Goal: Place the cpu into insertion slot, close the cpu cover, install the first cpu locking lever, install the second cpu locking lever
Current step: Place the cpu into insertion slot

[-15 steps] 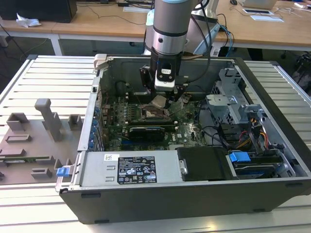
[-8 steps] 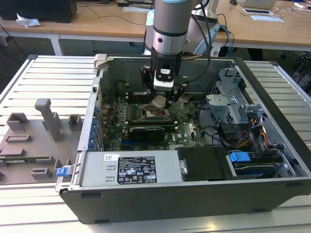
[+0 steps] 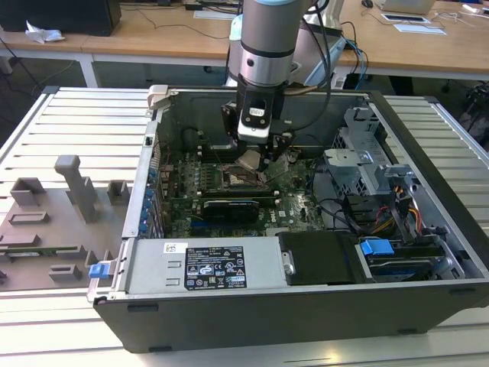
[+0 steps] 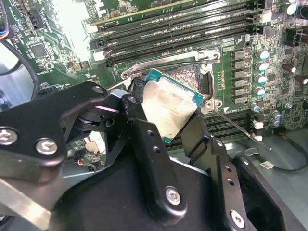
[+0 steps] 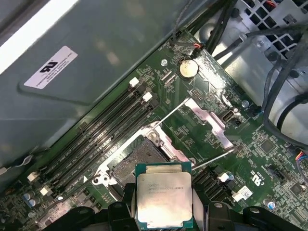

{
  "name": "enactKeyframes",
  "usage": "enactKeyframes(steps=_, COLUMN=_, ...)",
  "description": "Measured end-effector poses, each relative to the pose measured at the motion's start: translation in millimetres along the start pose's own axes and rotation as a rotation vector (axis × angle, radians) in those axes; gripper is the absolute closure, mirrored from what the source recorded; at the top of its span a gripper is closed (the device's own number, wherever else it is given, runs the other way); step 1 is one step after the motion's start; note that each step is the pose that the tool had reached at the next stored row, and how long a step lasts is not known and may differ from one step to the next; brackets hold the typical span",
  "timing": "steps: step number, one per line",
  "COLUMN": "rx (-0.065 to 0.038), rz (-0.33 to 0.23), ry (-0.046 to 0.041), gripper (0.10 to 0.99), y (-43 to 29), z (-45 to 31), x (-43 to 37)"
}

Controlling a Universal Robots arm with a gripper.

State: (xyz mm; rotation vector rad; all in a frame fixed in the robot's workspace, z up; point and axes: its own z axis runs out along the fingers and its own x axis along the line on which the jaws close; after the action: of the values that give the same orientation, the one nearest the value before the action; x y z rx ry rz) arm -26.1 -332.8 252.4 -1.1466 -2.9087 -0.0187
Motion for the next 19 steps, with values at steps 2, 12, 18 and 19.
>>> enactKeyframes(steps=2, rx=0.000, rz=0.019, ry=-0.0001, gripper=0.541, y=0.0, z=0.0, x=0.0)
enactKeyframes(steps=12, rx=-0.002, rz=0.097, ry=-0.0005, gripper=0.541, y=0.0, z=0.0, x=0.0)
enactKeyframes(steps=18, rx=-0.002, rz=0.128, ry=-0.0008, gripper=0.541, y=0.0, z=0.0, x=0.0)
enactKeyframes(steps=19, rx=-0.002, rz=0.133, ry=-0.0008, gripper=0.541, y=0.0, z=0.0, x=0.0)
